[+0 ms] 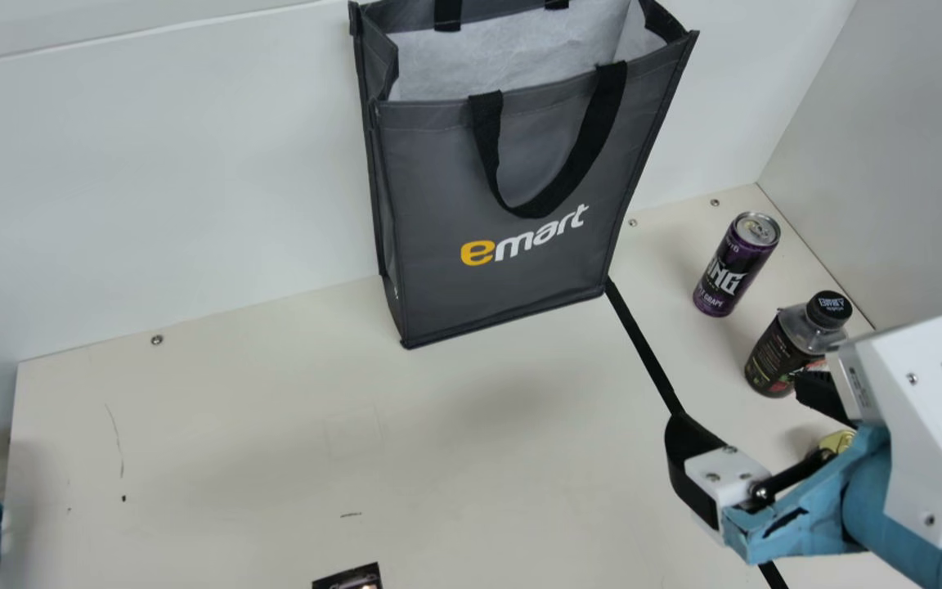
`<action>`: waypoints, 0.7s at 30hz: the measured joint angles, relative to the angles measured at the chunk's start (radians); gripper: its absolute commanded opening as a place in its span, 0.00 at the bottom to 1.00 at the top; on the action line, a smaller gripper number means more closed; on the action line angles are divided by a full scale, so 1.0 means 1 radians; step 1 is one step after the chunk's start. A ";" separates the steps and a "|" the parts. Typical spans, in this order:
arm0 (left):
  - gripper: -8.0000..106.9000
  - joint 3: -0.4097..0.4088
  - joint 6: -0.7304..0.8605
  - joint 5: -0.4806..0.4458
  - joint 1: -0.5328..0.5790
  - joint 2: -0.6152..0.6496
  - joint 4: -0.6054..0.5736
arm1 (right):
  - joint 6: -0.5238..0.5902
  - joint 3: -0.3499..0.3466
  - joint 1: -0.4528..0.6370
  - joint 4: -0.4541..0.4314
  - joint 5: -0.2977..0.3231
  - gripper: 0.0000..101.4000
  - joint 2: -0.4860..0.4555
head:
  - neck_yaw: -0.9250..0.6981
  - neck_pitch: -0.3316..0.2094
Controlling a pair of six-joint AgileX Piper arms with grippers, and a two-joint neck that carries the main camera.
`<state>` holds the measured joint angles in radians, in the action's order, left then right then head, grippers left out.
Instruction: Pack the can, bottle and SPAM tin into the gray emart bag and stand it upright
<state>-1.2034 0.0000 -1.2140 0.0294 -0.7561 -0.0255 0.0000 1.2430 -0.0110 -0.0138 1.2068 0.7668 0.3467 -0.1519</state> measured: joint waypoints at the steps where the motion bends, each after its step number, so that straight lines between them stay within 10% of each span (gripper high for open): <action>1: 0.85 0.000 0.000 0.000 0.000 0.000 0.000 | 0.000 0.006 0.000 0.000 0.000 0.94 0.004 | 0.002 0.000; 21: 0.85 0.000 0.000 0.000 0.000 0.000 0.000 | 0.098 0.148 0.005 0.014 -0.010 0.94 0.124 | 0.000 0.000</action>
<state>-1.2034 0.0000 -1.2140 0.0294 -0.7561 -0.0255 0.0984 1.3915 -0.0057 0.0000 1.1970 0.8911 0.3467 -0.1519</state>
